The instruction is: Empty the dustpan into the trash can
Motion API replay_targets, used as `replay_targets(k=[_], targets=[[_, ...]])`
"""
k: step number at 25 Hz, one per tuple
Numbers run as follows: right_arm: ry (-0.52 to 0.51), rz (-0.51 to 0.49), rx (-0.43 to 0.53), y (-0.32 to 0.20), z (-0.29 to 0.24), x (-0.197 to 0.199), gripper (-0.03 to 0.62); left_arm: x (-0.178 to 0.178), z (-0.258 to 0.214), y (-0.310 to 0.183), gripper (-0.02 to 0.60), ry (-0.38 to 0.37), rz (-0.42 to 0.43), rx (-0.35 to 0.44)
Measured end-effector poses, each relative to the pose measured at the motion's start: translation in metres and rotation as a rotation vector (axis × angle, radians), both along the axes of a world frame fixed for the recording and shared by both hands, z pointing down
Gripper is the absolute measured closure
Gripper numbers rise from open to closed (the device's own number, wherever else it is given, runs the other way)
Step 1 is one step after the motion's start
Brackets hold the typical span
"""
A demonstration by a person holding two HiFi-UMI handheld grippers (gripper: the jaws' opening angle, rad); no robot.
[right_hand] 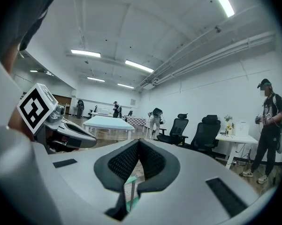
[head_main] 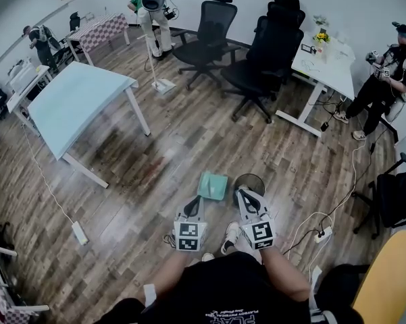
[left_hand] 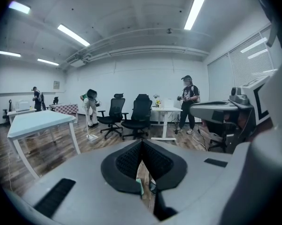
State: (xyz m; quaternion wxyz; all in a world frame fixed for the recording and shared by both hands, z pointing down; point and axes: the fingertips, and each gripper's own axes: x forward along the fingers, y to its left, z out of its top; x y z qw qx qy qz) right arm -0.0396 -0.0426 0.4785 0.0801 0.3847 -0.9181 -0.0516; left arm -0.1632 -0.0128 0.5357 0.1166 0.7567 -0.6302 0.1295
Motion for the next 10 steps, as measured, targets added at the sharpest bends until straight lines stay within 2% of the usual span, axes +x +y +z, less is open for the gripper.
replay_targets(k=[10], targets=[[-0.002, 0.009, 0.007, 0.0085, -0.0015, -0.0042, 0.571, -0.0066, -0.0014, 0.0076, 0.558, -0.004, 0.000, 0.007]])
